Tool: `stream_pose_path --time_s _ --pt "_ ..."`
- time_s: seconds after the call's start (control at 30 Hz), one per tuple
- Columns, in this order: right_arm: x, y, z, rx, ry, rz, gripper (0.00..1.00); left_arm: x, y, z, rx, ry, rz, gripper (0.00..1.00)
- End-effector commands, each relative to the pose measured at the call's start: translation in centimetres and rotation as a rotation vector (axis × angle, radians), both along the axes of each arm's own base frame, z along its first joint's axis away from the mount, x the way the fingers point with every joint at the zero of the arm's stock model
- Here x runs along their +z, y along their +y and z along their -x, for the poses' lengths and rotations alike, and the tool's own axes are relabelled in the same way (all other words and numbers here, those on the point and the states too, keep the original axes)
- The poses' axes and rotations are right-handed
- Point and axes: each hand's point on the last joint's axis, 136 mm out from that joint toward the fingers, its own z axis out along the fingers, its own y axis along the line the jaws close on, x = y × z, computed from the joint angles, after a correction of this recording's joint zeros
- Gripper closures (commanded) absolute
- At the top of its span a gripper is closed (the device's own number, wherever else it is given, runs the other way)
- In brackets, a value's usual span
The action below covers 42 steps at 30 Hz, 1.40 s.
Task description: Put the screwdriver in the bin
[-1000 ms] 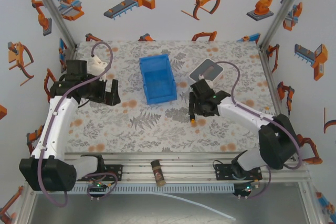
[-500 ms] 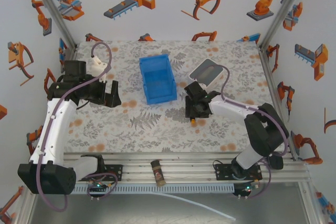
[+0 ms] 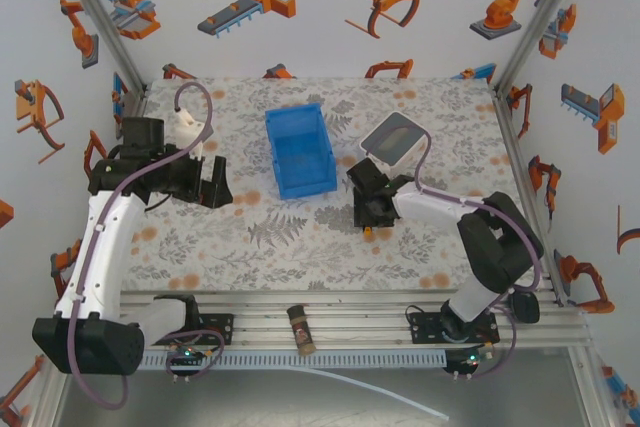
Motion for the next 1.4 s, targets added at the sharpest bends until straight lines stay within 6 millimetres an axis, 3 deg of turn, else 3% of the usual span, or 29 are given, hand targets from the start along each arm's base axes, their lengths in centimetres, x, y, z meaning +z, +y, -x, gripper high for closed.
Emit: stream_pose_path --time_s 0.0,0.2,0.63,0.87,1.37 --pt "0.2 0.1 -0.4 -0.014 -0.012 0.023 0.51 0.9 -0.5 1.0 -0.016 -0.009 0.025 0.03" --pt "0.0 0.3 0.0 0.001 -0.01 0.054 0.54 1.0 -0.4 1.2 -0.013 -0.016 0.024 0.03" --pt "1.2 0.6 0.4 0.01 -0.038 0.02 0.75 1.4 -0.5 1.5 -0.009 -0.02 0.03 0.03" --pt "4.2 0.9 0.6 0.032 -0.097 -0.029 0.78 1.2 -0.7 1.6 -0.019 -0.009 0.031 0.03" --pt "12.2 -1.3 2.5 0.045 -0.226 -0.069 0.79 1.5 -1.4 2.3 -0.059 -0.013 0.056 0.03"
